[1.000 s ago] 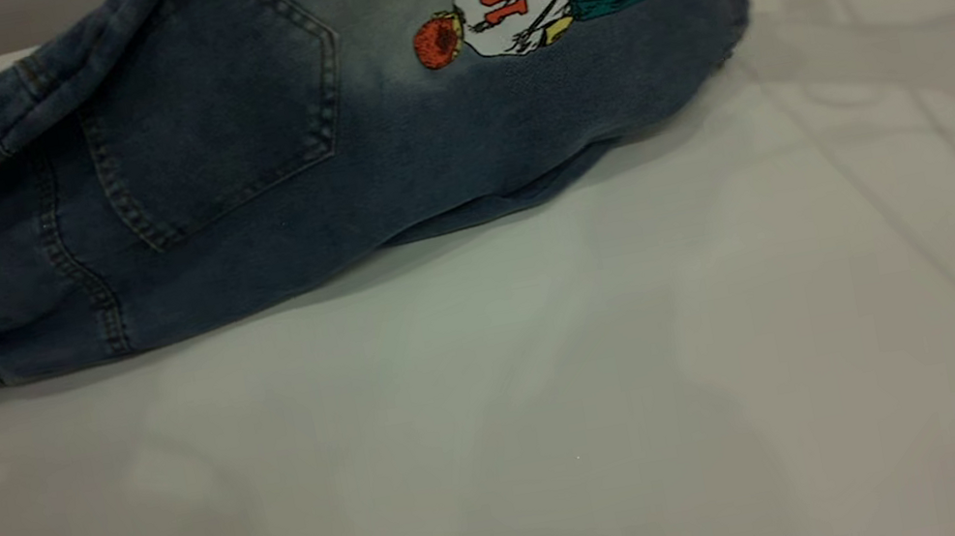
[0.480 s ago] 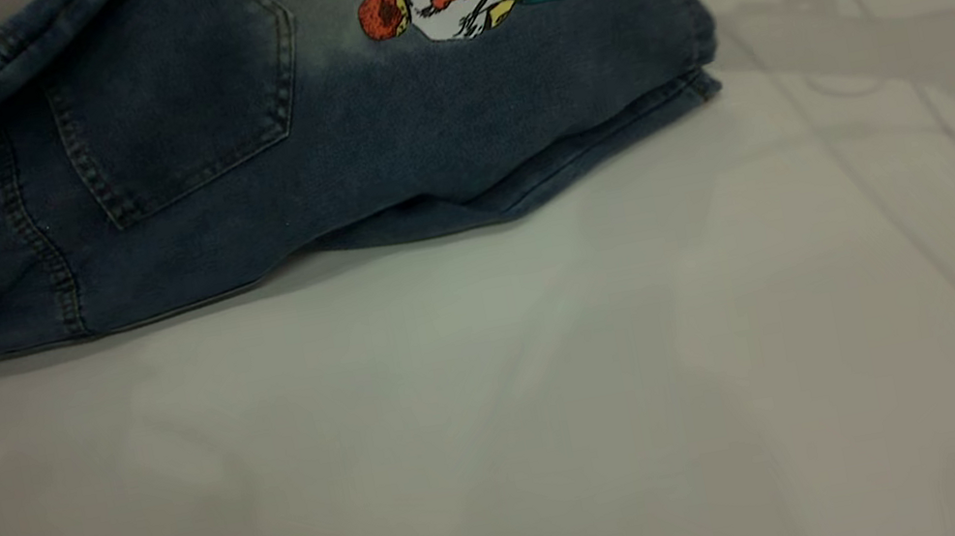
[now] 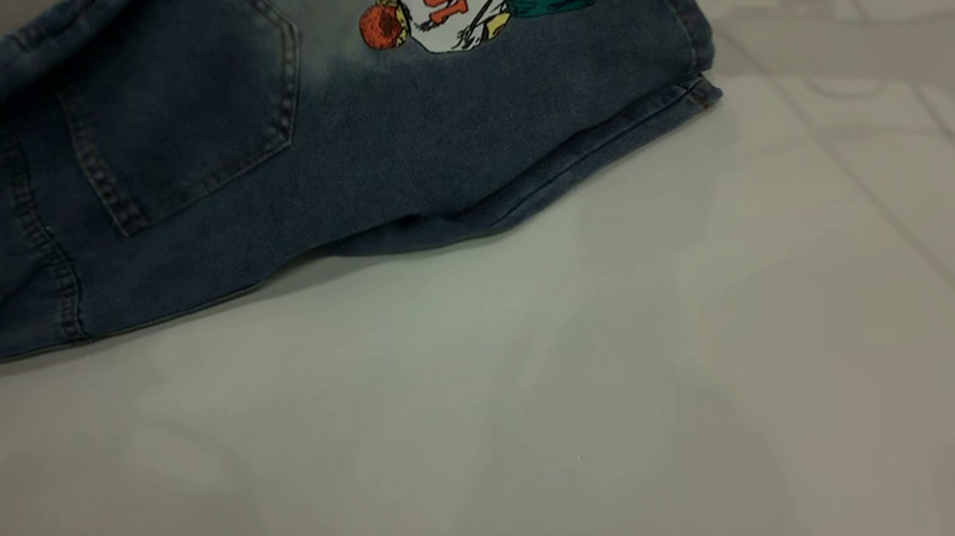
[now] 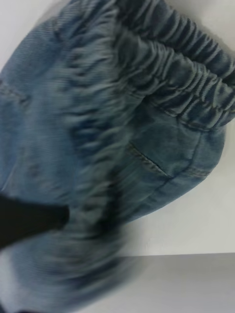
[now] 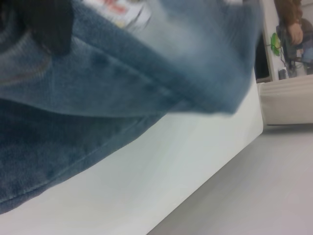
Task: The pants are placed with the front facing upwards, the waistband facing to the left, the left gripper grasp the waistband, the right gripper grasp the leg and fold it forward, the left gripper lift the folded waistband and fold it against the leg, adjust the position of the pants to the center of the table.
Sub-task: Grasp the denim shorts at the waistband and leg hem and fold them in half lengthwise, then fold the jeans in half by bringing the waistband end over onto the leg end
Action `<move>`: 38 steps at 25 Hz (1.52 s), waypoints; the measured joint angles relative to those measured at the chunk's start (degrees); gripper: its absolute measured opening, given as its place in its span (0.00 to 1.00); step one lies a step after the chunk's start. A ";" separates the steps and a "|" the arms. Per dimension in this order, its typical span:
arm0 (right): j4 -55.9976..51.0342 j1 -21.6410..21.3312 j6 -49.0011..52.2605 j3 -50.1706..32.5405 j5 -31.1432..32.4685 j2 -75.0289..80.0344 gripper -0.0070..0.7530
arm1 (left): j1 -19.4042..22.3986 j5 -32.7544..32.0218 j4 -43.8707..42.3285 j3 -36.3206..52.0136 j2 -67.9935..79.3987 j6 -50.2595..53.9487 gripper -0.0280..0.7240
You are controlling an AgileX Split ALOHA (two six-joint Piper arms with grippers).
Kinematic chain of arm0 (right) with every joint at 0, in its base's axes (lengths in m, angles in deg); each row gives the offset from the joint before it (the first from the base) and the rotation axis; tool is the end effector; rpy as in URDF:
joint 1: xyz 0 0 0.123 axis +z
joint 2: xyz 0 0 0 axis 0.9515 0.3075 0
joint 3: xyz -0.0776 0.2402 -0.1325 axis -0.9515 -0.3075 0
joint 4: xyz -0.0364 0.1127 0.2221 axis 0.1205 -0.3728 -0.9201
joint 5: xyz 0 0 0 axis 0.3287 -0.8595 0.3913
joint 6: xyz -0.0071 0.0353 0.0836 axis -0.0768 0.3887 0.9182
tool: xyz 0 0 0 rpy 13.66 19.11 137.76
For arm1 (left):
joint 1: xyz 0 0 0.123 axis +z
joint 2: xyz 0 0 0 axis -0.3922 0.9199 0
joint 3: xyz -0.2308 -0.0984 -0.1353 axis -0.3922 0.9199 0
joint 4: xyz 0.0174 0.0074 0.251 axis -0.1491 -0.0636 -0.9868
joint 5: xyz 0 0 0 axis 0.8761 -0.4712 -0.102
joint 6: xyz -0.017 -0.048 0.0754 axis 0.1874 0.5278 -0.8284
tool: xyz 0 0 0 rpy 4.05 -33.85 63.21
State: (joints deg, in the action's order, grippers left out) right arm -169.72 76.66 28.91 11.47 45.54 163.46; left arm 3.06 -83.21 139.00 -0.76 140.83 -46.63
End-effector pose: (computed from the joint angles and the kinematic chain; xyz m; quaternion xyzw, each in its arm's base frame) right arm 0.4535 0.0980 0.1333 0.1636 0.8591 0.4497 0.1815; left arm 0.2951 0.0776 0.1293 -0.4633 0.7575 -0.3966 0.2330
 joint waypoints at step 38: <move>-7.02 4.50 -14.34 0.40 24.23 -1.98 0.76 | 9.76 -4.09 -27.36 -7.83 5.57 5.82 0.81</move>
State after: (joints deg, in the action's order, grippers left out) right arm -176.75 81.16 14.57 11.87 69.78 161.48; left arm 12.82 -87.30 111.64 -8.59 146.40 -40.82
